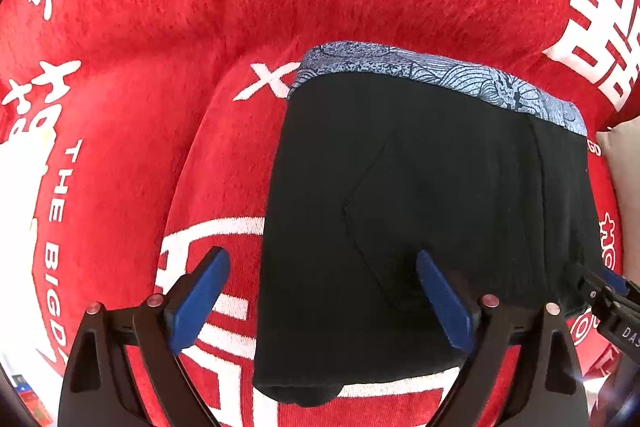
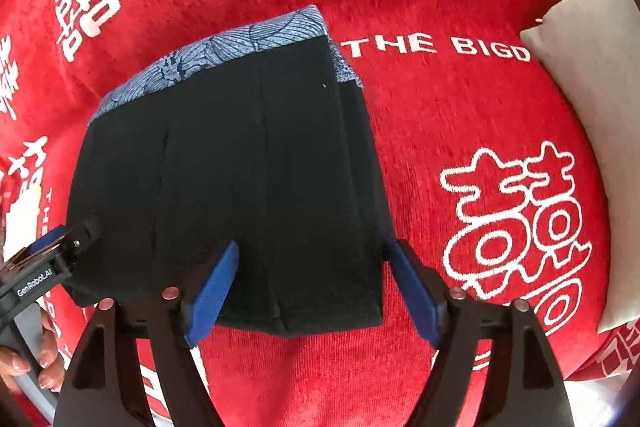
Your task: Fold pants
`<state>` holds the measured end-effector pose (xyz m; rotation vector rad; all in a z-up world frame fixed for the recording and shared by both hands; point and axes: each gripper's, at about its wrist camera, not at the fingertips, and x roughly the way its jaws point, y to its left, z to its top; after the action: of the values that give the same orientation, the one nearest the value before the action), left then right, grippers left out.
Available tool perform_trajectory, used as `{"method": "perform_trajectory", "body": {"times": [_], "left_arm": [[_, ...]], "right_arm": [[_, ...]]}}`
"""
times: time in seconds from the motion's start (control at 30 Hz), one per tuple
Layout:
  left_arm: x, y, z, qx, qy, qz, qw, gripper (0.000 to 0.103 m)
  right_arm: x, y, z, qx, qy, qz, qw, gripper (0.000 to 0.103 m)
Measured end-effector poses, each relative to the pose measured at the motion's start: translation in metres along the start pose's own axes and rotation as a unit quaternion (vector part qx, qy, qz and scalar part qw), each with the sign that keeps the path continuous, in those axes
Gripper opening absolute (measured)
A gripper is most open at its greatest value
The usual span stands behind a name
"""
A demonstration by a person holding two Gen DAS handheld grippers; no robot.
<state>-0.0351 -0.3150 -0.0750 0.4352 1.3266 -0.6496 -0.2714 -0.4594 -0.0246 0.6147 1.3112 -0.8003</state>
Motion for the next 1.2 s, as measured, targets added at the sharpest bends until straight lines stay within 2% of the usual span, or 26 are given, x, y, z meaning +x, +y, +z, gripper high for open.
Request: {"method": "perform_trajectory", "body": {"times": [0.37,0.6,0.83,1.07,1.2], "left_arm": [[-0.027,0.017,-0.017,0.018,0.006,-0.007,0.9998,0.095],[-0.044,0.039,-0.034,0.027,0.027,0.014,0.9992,0.095],[-0.057,0.043,-0.038,0.056,0.036,0.023,0.9975,0.095],[-0.058,0.037,-0.036,0.09,0.037,0.009,0.9952,0.095],[-0.057,0.042,-0.031,0.089,0.036,0.001,0.9953,0.095]], "right_arm": [[-0.01,0.003,-0.007,0.013,-0.009,-0.005,1.0,0.081],[-0.028,0.003,-0.021,0.023,-0.004,0.005,1.0,0.081],[-0.046,-0.014,-0.038,0.06,-0.012,0.033,0.998,0.081],[-0.058,-0.035,-0.057,0.105,-0.02,0.028,0.994,0.081],[-0.062,-0.039,-0.06,0.122,-0.026,0.024,0.992,0.081]]}}
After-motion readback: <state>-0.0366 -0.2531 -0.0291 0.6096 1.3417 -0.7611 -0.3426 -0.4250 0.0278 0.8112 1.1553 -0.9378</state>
